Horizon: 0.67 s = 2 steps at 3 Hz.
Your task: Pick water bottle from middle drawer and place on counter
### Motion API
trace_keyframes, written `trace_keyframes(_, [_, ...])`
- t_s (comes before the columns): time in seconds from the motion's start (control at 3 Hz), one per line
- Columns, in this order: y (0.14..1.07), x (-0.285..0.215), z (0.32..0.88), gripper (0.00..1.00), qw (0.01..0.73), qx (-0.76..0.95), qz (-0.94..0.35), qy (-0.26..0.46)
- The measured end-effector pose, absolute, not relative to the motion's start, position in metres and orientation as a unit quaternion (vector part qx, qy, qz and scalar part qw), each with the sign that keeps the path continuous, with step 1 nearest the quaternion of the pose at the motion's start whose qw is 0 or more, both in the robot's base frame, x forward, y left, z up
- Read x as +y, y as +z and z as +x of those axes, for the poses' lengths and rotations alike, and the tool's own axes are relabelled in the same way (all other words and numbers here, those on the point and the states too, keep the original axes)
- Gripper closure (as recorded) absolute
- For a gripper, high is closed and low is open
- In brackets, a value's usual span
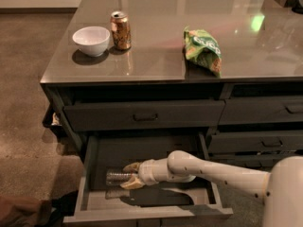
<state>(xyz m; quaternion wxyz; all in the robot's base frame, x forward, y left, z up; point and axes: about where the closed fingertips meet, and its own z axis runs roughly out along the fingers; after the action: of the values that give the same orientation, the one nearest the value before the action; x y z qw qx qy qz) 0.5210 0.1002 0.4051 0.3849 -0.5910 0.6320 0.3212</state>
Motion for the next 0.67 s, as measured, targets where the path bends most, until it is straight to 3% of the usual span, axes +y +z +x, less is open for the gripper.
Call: trace_keyframes(0.67, [0.505,0.050,0.504,1.00,0.416,0.598,-0.622,0.287])
